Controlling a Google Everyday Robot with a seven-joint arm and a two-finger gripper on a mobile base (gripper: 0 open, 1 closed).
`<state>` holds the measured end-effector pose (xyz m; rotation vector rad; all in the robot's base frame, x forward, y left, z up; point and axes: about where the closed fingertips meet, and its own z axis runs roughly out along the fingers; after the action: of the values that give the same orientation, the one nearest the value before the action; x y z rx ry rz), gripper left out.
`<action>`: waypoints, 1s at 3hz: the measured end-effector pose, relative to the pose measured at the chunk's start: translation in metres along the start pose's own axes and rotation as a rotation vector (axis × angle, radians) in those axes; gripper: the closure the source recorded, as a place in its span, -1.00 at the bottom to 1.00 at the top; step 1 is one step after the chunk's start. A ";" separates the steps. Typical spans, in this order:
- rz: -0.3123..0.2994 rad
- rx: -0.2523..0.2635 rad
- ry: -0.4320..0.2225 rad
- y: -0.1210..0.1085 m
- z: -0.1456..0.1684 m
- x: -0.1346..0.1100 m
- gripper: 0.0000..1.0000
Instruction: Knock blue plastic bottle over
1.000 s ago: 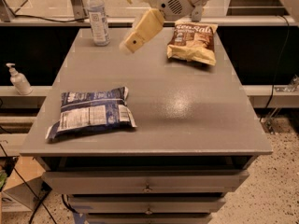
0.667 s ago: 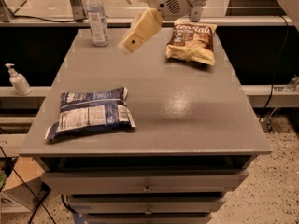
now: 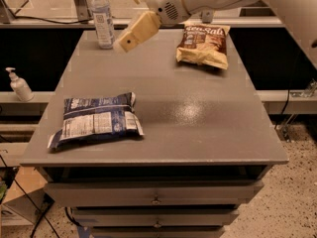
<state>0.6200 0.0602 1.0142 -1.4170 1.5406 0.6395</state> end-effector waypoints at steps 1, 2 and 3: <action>-0.008 0.021 -0.068 -0.031 0.031 -0.008 -1.00; 0.030 0.030 -0.148 -0.057 0.067 -0.009 -1.00; 0.074 0.038 -0.174 -0.074 0.098 -0.005 -1.00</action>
Offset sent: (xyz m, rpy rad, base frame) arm 0.1161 0.0725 -0.0192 0.2629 -0.0062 -0.0341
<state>0.7171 0.1313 0.9903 -1.2469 1.4646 0.7542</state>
